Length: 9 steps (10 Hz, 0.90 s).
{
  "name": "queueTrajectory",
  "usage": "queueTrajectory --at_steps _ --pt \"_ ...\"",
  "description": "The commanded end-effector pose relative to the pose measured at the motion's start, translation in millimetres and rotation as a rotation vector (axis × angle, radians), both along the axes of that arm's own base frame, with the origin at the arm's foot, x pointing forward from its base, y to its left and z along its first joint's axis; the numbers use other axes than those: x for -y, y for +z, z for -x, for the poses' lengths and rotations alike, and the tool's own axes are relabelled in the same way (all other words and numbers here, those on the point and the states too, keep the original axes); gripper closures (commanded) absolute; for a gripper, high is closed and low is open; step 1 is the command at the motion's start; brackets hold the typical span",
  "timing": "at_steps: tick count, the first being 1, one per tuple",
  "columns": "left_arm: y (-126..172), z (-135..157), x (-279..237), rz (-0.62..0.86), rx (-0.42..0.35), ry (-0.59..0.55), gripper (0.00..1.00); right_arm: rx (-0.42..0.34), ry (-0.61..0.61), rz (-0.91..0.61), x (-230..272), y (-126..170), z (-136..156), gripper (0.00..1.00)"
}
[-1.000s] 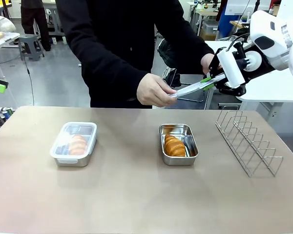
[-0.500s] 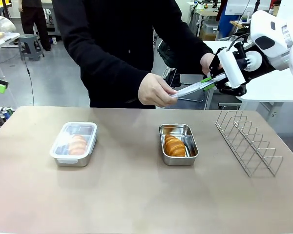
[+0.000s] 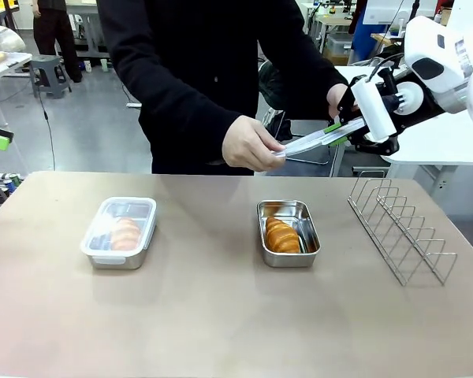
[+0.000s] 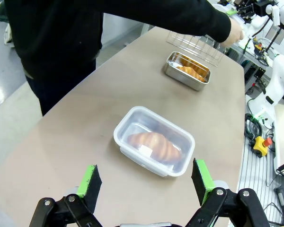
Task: Place the bread in airtight containers.
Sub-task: Release when the human grabs the Airtight Container lid.
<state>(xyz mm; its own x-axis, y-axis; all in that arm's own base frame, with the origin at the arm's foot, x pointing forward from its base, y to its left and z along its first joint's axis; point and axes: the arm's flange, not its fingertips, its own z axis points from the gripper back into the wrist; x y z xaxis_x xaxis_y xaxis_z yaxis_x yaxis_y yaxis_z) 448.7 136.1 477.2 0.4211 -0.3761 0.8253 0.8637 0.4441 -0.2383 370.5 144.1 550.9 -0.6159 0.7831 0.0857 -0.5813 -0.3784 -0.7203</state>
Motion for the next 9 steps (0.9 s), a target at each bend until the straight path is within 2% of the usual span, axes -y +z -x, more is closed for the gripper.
queueTrajectory --at_steps 1,2,3,5,6,8,9 --pt "2.0 1.0 1.6 0.006 0.012 -0.011 0.0 -0.014 -0.108 -0.035 9.0 22.1 0.3 0.0" --pt "2.0 1.0 1.6 0.006 0.012 -0.011 0.0 -0.051 -0.187 -0.11 23.8 38.8 -2.3 0.24" --pt "2.0 1.0 1.6 0.006 0.012 -0.011 0.0 -0.098 -0.287 -0.222 44.3 55.3 -3.5 0.0" --pt "2.0 1.0 1.6 0.006 0.012 -0.011 0.0 -0.283 -0.486 -0.448 100.9 75.0 2.4 0.0" --pt "2.0 1.0 1.6 0.006 0.012 -0.011 0.0 -0.396 -0.536 -0.563 134.1 74.7 7.4 0.0" --pt "2.0 1.0 1.6 0.006 0.012 -0.011 0.0 -0.54 -0.65 -0.719 207.5 56.1 22.0 0.0" --pt "2.0 1.0 1.6 0.006 0.012 -0.011 0.0 -0.581 -0.69 -0.778 238.4 45.3 35.7 0.0"
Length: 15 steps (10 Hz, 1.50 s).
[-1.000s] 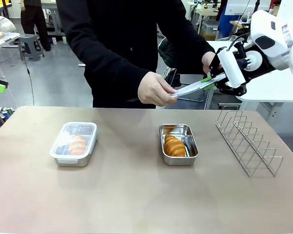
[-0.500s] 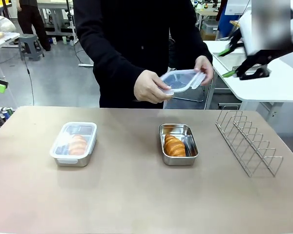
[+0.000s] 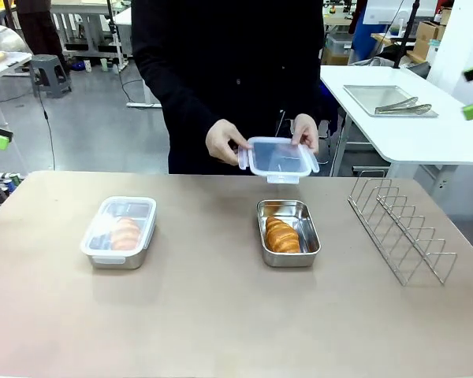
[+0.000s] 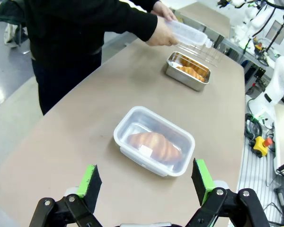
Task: Place the bread in airtight containers.
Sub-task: Release when the human grabs the Airtight Container lid.
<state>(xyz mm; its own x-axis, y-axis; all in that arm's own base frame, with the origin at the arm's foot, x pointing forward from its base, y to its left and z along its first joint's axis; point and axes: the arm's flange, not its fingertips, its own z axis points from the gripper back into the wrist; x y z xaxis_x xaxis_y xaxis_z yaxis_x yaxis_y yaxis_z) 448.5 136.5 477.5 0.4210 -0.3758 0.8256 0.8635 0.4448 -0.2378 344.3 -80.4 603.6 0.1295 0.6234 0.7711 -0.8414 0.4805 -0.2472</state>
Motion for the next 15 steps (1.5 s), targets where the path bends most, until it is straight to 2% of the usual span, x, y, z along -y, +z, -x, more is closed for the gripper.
queueTrajectory --at_steps 1,2,3,5,6,7,15 --pt "1.7 0.7 2.1 0.006 0.012 -0.012 0.0 -0.054 -0.103 -0.146 42.8 -18.0 25.9 0.0" --pt "1.7 0.7 2.1 0.006 0.012 -0.012 0.0 -0.035 -0.043 -0.228 62.6 -28.0 38.0 0.0" --pt "1.7 0.7 2.1 0.006 0.012 -0.012 0.0 -0.069 -0.071 -0.22 79.9 -41.3 47.1 0.0" --pt "1.7 0.7 2.1 0.006 0.012 -0.012 0.0 -0.063 -0.046 -0.26 97.1 -61.2 57.7 0.0" --pt "1.7 0.7 2.1 0.006 0.012 -0.012 0.0 0.065 -0.052 -0.309 104.1 -65.2 51.7 0.0" --pt "1.7 0.7 2.1 0.006 0.012 -0.012 0.0 -0.088 -0.076 -0.243 98.9 -54.4 58.6 0.0" --pt "1.7 0.7 2.1 0.006 0.012 -0.012 0.0 -0.088 -0.076 -0.243 98.9 -54.4 58.6 0.0"
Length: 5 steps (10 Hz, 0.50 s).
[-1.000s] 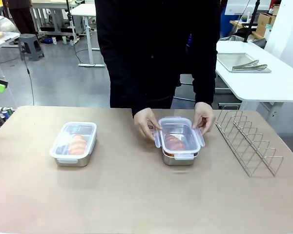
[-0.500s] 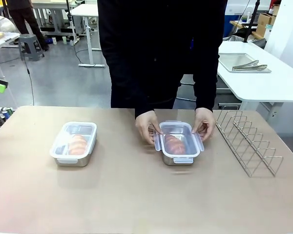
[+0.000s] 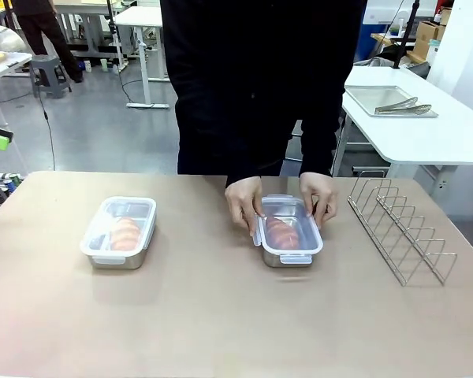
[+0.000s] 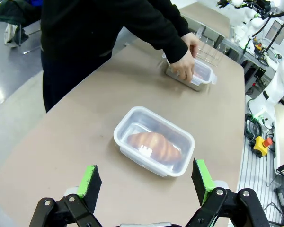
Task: Place the bread in airtight containers.
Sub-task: Release when the human grabs the Airtight Container lid.
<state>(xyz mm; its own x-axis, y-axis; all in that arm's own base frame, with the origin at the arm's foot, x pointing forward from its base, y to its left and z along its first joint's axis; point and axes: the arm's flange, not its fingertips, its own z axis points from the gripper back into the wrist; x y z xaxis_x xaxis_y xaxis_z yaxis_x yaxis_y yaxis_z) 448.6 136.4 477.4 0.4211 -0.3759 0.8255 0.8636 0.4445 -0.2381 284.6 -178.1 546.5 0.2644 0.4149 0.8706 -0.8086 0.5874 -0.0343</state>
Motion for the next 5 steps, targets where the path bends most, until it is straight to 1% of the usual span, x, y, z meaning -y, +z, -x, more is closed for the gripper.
queueTrajectory --at_steps 1,5 --pt "1.8 0.8 1.9 0.006 0.012 -0.012 0.0 0.021 0.01 -0.011 1.1 2.7 -1.0 0.0" --pt "1.8 0.8 1.9 0.006 0.012 -0.012 0.0 0.021 0.01 -0.011 1.1 2.7 -1.0 0.0"
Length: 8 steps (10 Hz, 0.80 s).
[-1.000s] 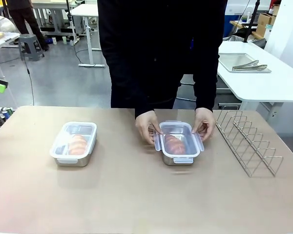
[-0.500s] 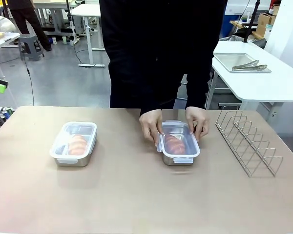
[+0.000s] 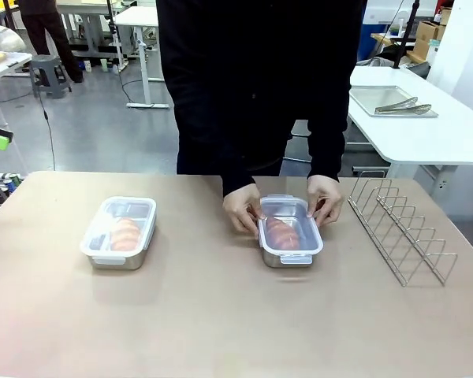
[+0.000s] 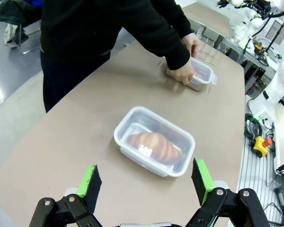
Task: Place the bread in airtight containers.
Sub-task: Release when the human grabs the Airtight Container lid.
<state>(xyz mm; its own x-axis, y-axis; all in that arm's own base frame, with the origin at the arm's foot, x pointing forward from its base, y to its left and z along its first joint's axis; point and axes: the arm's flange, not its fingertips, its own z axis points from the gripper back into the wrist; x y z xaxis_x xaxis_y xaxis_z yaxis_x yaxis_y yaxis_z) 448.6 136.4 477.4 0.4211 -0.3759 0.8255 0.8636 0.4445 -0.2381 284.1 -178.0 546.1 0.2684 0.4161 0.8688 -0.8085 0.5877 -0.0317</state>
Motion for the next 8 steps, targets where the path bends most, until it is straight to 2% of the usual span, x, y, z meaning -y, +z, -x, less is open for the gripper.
queueTrajectory --at_steps 1,8 --pt "1.8 0.8 1.9 0.006 0.012 -0.012 0.0 0.025 0.011 -0.013 1.2 3.2 -1.5 0.0" --pt "1.8 0.8 1.9 0.006 0.012 -0.012 0.0 0.025 0.011 -0.013 1.2 3.2 -1.5 0.0"
